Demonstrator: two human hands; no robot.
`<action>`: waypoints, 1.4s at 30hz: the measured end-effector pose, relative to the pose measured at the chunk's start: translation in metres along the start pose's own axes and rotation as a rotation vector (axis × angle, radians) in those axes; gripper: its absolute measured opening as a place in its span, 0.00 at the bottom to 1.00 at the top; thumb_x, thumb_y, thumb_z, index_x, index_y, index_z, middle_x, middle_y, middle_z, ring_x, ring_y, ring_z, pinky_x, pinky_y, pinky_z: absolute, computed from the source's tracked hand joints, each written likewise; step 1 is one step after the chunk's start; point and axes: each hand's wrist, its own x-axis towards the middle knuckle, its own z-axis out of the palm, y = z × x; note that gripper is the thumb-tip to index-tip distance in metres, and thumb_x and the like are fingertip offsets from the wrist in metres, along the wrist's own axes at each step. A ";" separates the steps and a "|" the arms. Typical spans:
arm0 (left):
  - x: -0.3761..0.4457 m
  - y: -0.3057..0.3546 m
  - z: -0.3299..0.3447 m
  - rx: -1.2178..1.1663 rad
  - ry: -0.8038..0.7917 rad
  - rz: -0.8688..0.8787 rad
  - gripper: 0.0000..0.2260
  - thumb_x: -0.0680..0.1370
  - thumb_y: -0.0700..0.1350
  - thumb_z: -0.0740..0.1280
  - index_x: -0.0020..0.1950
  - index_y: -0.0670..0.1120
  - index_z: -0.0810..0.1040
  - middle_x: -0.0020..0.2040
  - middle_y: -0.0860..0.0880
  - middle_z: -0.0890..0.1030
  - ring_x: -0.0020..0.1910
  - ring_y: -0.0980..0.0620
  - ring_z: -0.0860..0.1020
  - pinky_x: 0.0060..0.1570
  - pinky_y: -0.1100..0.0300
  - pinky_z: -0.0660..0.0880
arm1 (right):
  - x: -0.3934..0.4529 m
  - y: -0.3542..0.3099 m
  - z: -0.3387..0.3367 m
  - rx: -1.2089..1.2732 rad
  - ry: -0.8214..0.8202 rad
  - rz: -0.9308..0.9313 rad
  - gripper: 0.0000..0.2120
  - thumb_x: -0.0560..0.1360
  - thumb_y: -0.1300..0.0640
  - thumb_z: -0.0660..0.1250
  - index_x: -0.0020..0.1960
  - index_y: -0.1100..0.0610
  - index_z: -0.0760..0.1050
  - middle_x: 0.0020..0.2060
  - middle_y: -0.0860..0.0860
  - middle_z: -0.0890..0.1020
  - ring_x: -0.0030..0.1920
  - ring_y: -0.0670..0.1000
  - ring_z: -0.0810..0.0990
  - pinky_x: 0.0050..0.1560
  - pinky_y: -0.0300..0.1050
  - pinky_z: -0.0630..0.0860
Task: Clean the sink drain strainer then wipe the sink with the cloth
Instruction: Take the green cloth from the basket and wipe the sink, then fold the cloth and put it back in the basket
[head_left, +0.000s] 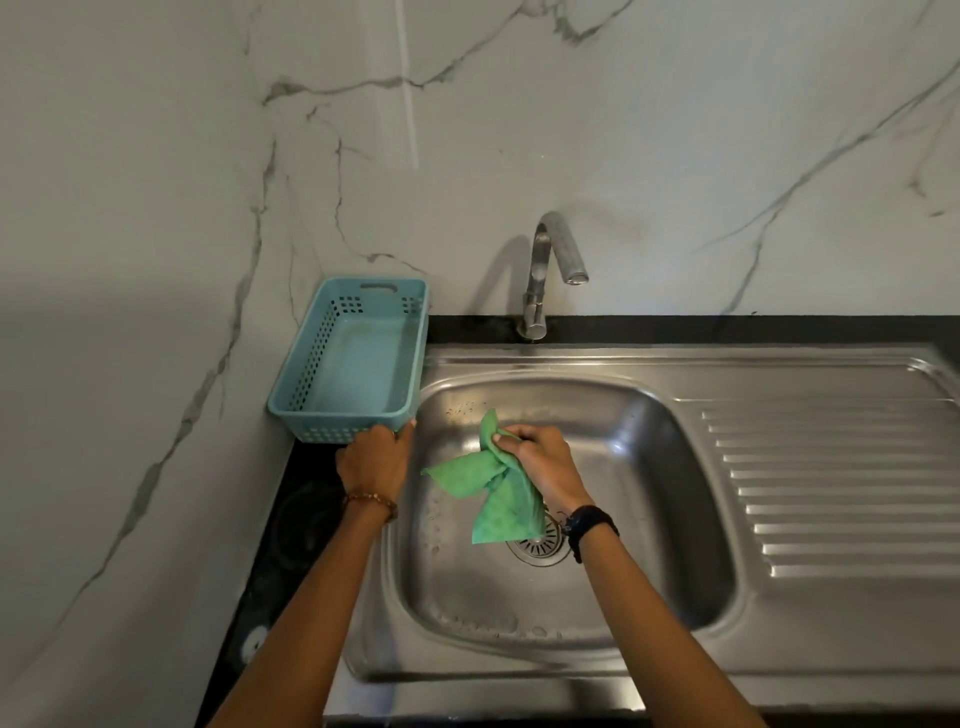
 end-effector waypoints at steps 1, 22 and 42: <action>0.003 0.002 0.000 -0.002 -0.005 0.005 0.27 0.79 0.56 0.56 0.46 0.33 0.80 0.49 0.33 0.82 0.50 0.37 0.79 0.51 0.50 0.74 | -0.002 -0.001 -0.004 0.030 0.012 0.005 0.05 0.74 0.60 0.67 0.41 0.56 0.81 0.38 0.53 0.82 0.41 0.52 0.80 0.47 0.49 0.78; -0.053 0.058 0.024 -1.601 -0.832 -0.347 0.32 0.71 0.70 0.51 0.54 0.48 0.81 0.54 0.43 0.83 0.53 0.44 0.81 0.50 0.48 0.78 | -0.020 0.009 -0.051 1.075 -0.108 0.289 0.40 0.70 0.27 0.51 0.57 0.59 0.79 0.51 0.61 0.84 0.49 0.61 0.83 0.54 0.58 0.78; -0.045 0.040 -0.055 -1.383 -1.055 -0.060 0.20 0.72 0.54 0.61 0.57 0.45 0.79 0.53 0.43 0.83 0.51 0.44 0.82 0.43 0.53 0.81 | -0.028 -0.016 -0.096 0.433 -0.350 0.077 0.24 0.72 0.72 0.62 0.63 0.53 0.72 0.52 0.52 0.83 0.47 0.51 0.85 0.41 0.44 0.82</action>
